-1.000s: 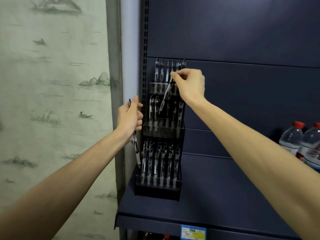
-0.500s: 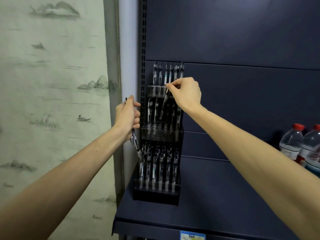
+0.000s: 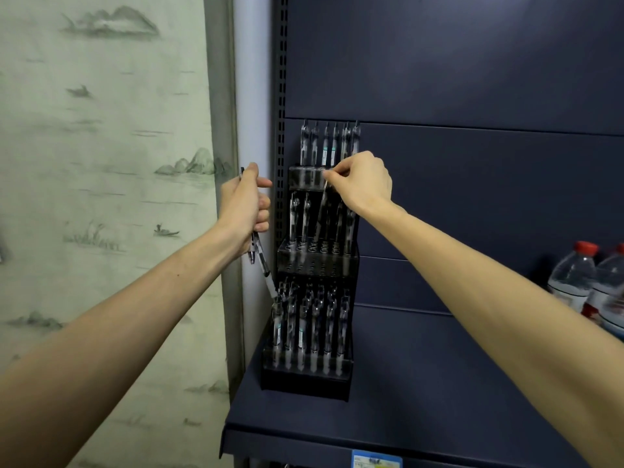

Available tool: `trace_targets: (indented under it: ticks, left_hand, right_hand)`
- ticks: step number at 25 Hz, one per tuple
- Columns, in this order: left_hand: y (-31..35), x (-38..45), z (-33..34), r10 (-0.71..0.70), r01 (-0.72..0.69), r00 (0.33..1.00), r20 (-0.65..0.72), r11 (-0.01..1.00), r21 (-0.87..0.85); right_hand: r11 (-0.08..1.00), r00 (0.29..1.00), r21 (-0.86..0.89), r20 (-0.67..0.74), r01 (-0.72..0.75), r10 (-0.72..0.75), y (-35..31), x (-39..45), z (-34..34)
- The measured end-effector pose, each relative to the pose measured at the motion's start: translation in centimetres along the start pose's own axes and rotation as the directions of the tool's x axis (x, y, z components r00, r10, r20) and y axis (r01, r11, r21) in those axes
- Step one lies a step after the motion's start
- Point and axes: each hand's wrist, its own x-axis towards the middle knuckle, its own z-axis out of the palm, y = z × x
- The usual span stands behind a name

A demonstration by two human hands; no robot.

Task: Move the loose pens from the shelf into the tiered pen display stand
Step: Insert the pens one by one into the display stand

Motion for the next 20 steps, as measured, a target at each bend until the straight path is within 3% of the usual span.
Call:
trace_targets:
  ticks: [6,11,15,20]
  left_hand:
    - [1.6,0.5,0.3,0.030,-0.031,1.000,0.002,1.000,0.004]
    - [2.2,0.1,0.9,0.092,-0.096,0.994,0.060,0.992,0.081]
    - [2.6,0.1,1.7,0.088,-0.091,0.995,0.041,0.994,0.065]
    - [2.0,0.3,2.3,0.085,-0.084,0.996,-0.008,0.996,0.033]
  right_hand:
    - [0.997,0.995,-0.081,0.098,-0.003,0.011,-1.0,1.0,0.1]
    - [0.986,0.982,-0.115,0.132,-0.120,0.135,-1.8,2.8,0.0]
    - [0.956,0.975,-0.295,0.215,0.012,0.054,-2.2,1.9,1.1]
    - [0.964,0.975,-0.149,0.049,0.220,-0.215,-1.9,-2.6,-0.1]
